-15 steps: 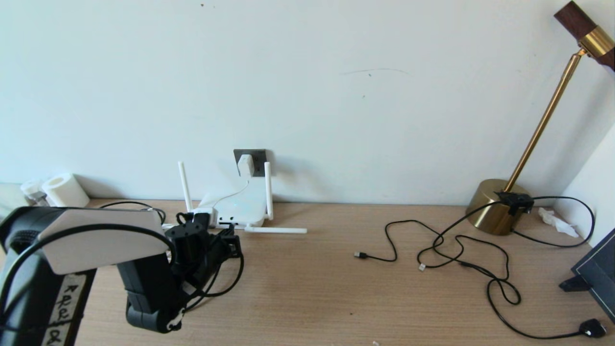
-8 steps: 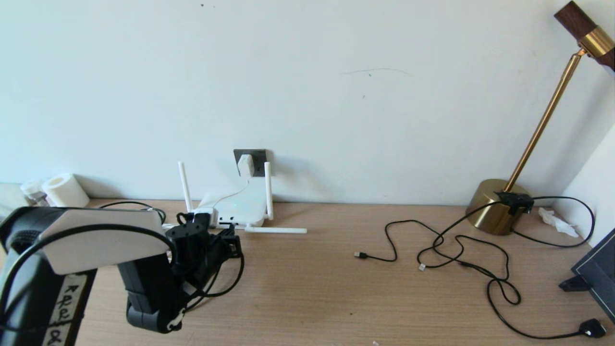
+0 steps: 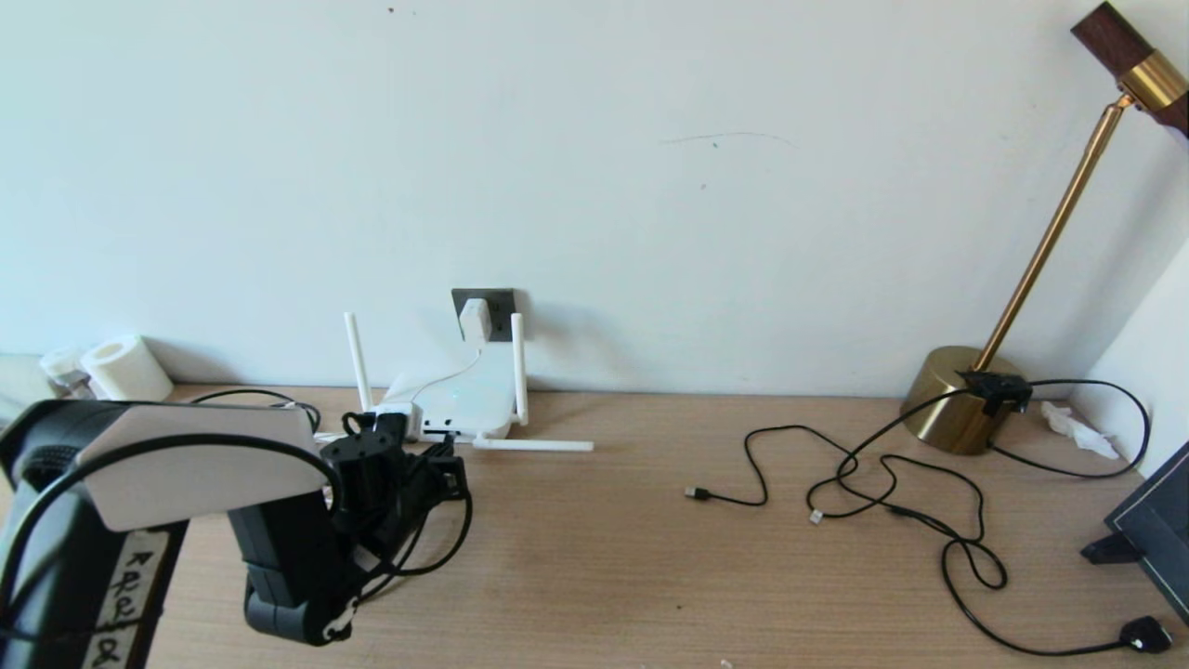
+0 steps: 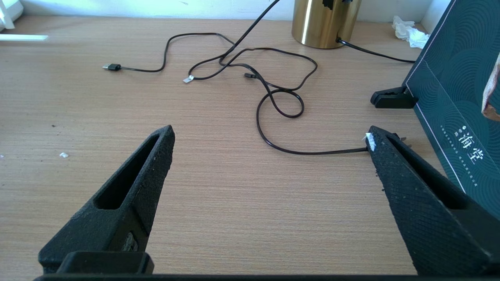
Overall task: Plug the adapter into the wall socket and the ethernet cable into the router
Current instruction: Plug cable into router interface
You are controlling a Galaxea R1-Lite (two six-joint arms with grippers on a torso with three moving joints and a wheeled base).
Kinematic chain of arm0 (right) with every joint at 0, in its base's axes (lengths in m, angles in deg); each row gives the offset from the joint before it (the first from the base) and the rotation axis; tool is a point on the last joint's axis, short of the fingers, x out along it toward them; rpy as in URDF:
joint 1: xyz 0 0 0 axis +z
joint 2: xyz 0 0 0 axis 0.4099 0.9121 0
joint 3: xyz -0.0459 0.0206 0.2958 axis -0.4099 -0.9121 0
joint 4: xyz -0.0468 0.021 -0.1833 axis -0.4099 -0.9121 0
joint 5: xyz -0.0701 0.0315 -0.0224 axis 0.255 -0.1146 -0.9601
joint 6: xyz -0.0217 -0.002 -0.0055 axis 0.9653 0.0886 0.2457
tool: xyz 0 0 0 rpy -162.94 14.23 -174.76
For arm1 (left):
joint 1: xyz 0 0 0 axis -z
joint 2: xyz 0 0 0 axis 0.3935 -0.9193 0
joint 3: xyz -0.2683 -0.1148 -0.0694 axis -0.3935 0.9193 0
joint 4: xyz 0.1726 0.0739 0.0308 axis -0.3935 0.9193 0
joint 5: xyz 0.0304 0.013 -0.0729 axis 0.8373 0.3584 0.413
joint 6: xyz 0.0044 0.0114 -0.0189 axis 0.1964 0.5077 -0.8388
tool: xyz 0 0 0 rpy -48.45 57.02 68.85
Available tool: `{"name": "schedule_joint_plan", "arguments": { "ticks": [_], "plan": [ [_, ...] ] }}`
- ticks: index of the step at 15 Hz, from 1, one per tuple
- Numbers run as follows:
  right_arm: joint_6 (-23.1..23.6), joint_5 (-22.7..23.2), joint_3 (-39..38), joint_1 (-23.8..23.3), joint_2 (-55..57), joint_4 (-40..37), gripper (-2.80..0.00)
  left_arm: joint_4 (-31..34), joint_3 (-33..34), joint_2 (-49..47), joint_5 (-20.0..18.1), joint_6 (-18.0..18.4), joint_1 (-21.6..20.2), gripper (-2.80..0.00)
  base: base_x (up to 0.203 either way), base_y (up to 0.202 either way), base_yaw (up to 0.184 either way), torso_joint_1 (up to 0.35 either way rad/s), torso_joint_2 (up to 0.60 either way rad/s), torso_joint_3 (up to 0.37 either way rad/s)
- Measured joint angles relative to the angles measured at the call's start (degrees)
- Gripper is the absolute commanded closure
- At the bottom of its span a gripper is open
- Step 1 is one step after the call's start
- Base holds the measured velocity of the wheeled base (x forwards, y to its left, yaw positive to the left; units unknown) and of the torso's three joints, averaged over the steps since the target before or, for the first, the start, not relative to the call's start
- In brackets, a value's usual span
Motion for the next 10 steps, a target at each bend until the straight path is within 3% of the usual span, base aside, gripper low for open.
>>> {"name": "schedule_joint_plan", "arguments": {
  "ticks": [10],
  "plan": [
    [0.0,0.0,0.0,0.0,0.0,0.0,-2.8,0.02,-0.18,0.0,0.0,0.0,-0.01,0.0,0.0,0.0,0.0,0.0,0.0,0.0]
  ]
}}
